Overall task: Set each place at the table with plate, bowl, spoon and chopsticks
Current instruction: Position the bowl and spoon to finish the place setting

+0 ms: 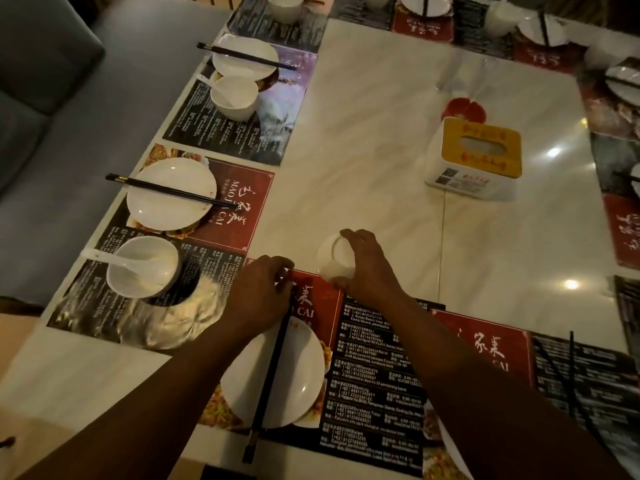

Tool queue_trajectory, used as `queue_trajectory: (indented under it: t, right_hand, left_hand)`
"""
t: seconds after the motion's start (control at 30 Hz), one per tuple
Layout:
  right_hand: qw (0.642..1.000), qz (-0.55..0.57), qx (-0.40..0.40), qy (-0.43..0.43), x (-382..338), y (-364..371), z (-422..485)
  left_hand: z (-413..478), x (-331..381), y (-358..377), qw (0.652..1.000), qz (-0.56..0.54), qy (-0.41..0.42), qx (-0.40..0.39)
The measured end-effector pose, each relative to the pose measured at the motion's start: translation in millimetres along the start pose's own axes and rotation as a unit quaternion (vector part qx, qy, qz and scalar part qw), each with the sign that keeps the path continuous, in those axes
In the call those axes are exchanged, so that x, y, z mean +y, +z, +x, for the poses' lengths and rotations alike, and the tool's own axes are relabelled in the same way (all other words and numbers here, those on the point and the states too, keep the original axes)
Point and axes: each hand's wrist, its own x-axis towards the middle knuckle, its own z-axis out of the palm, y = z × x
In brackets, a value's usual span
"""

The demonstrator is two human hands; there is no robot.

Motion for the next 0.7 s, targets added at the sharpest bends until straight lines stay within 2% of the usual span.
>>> queue_trajectory:
  t: [0.07, 0.2, 0.33, 0.43, 0.53, 0.6, 0.7]
  right_hand:
    - [0.999, 0.035, 0.001, 0.006, 1.3, -7.3, -1.9]
    - [0.982, 0.184, 0.015, 0.050, 1.5, -29.2, -17.2]
    - [0.917, 0.374, -0.032, 0.134, 10.8, -50.5, -48.0]
    - [0.880, 0.426, -0.078, 0.195, 22.8, -55.4, -75.0]
    - [0.849, 0.465, -0.122, 0.218, 25.5, -58.5, -104.8]
    - [0.864, 0.440, -0.138, 0.202, 24.9, -57.9, -124.4]
    - [0.908, 0.355, -0.110, 0.195, 29.2, -49.8, -141.7]
  left_hand:
    - [2.1, 8.1, 7.3, 0.999, 0.004, 0.031, -0.019]
    - [9.9, 27.4, 17.5, 0.994, 0.008, 0.088, -0.066]
    - [15.8, 47.1, 20.0, 0.982, -0.007, 0.175, -0.066]
    - [14.8, 57.9, 25.3, 0.975, -0.007, 0.212, -0.063]
    - [6.9, 65.3, 35.4, 0.976, -0.005, 0.197, -0.096]
    - [-2.6, 64.4, 42.6, 0.977, 0.014, 0.185, -0.109]
    - [-18.8, 56.4, 53.9, 0.979, 0.018, 0.164, -0.119]
